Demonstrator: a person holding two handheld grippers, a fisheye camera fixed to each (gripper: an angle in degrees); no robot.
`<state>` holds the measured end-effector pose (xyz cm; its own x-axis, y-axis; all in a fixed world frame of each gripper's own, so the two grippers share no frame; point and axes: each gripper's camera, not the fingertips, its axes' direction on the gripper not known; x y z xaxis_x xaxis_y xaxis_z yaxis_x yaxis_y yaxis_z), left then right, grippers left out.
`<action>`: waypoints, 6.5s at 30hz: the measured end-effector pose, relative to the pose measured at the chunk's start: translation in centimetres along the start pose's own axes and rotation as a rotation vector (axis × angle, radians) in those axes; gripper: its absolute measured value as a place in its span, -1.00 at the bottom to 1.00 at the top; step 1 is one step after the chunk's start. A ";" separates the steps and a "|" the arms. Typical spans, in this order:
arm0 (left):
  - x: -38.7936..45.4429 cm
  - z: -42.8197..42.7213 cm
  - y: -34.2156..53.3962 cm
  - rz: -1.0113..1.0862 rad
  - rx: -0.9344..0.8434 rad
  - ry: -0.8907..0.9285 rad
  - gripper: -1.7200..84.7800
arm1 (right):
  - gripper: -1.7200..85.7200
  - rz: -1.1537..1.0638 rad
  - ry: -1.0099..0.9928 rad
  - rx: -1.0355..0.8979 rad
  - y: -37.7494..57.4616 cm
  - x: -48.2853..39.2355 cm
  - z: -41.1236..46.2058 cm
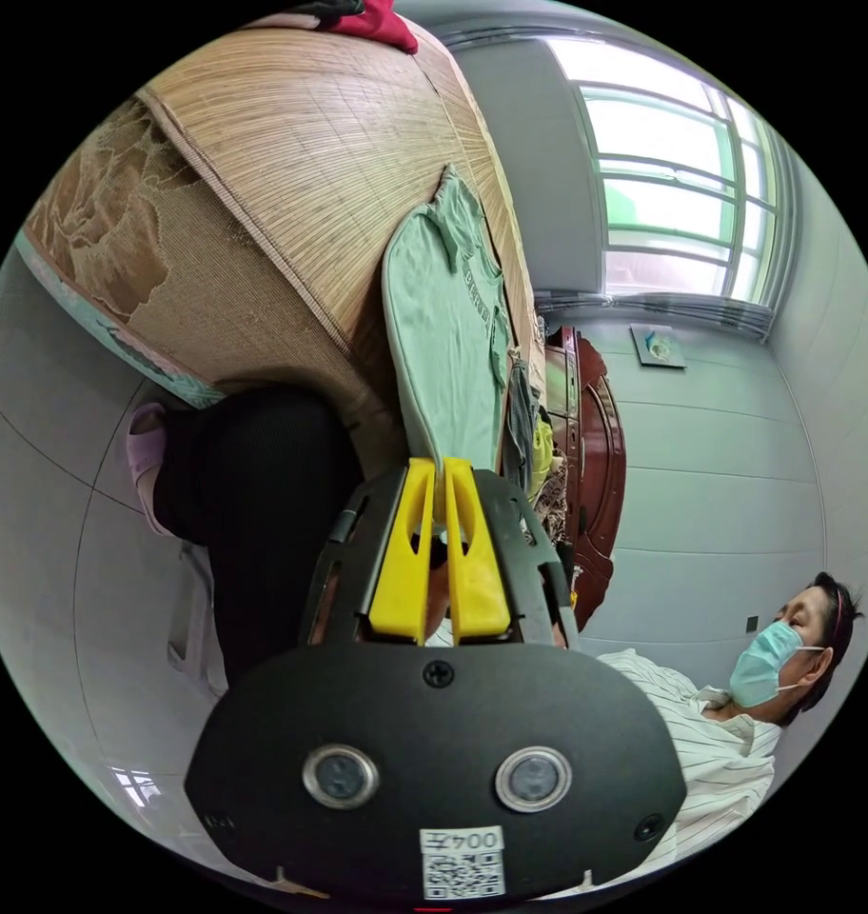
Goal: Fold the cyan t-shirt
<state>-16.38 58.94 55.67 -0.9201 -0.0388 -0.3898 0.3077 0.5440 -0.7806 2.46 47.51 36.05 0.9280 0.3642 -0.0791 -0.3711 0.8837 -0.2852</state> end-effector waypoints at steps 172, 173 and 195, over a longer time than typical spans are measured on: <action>2.6 5.0 -19.3 -0.039 0.234 -0.043 -0.72 | -0.67 0.240 -0.466 0.353 -7.5 24.6 2.8; 2.4 5.1 -19.4 -0.044 0.238 -0.031 -0.72 | -0.67 0.251 -0.482 0.355 -7.3 24.8 3.0; -0.4 6.4 -19.8 -0.079 0.253 -0.024 -0.83 | -0.69 0.417 -0.680 0.431 -5.8 28.7 4.4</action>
<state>-20.53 42.84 68.18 -0.9385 -0.0946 -0.3321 0.2888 0.3120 -0.9051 31.09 54.15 39.63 0.5456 0.6539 0.5242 -0.7803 0.6246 0.0330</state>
